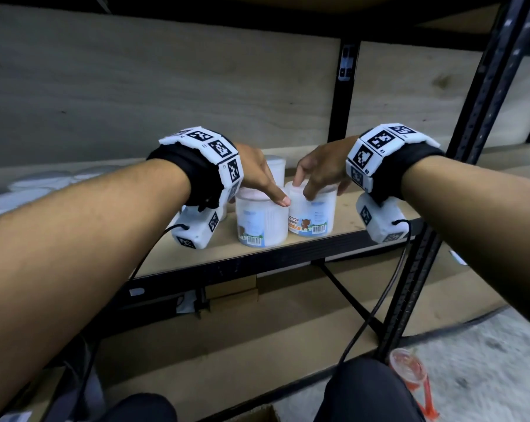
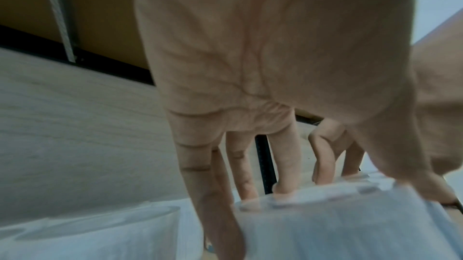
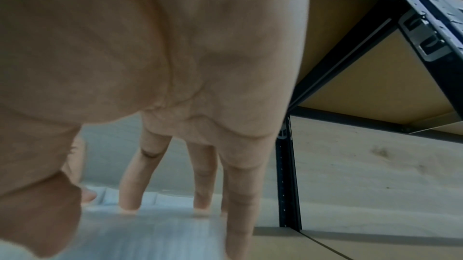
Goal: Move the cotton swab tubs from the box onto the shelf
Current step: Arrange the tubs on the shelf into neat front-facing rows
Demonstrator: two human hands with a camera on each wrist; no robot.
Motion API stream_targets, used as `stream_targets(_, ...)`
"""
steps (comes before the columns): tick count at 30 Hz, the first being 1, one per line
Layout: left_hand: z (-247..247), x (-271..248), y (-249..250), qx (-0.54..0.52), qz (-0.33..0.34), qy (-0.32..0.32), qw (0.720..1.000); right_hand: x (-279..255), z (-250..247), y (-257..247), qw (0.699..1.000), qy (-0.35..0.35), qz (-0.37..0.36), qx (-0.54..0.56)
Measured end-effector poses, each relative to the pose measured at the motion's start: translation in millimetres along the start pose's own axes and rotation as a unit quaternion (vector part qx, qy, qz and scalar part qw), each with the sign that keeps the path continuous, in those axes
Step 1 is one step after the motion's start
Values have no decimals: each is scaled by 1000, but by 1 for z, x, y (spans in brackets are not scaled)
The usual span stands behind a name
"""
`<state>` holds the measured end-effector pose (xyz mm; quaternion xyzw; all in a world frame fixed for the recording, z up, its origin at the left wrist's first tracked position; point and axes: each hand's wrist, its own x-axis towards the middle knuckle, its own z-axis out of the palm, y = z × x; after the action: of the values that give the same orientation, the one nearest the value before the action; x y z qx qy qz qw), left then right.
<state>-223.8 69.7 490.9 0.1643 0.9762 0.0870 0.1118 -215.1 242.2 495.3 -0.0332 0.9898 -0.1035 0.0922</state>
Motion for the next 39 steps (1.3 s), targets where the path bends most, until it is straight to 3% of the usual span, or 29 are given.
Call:
stream_targets(8,6,13,4,22,-39,61,997,-1,8,9,1000,10,-27,12)
stream_targets(13,1,0,8,91,-24,16,995,-12,-1,6,998,34,-35,33)
stream_targets(20,-8,-11,6,96,25,-24,995,-12,-5,-1,999,43,27,-13)
stream_targets(25,-6,-2,2,91,42,-13,995,-7,1,-8,997,52,39,-43)
stream_targets(35,-8,-3,-5,-17,40,-41,998,1,0,-14,998,39,31,-39)
stream_targets(39,-5,-4,-6,-7,13,-6,1000,1,-3,-14,1000,3,20,-16)
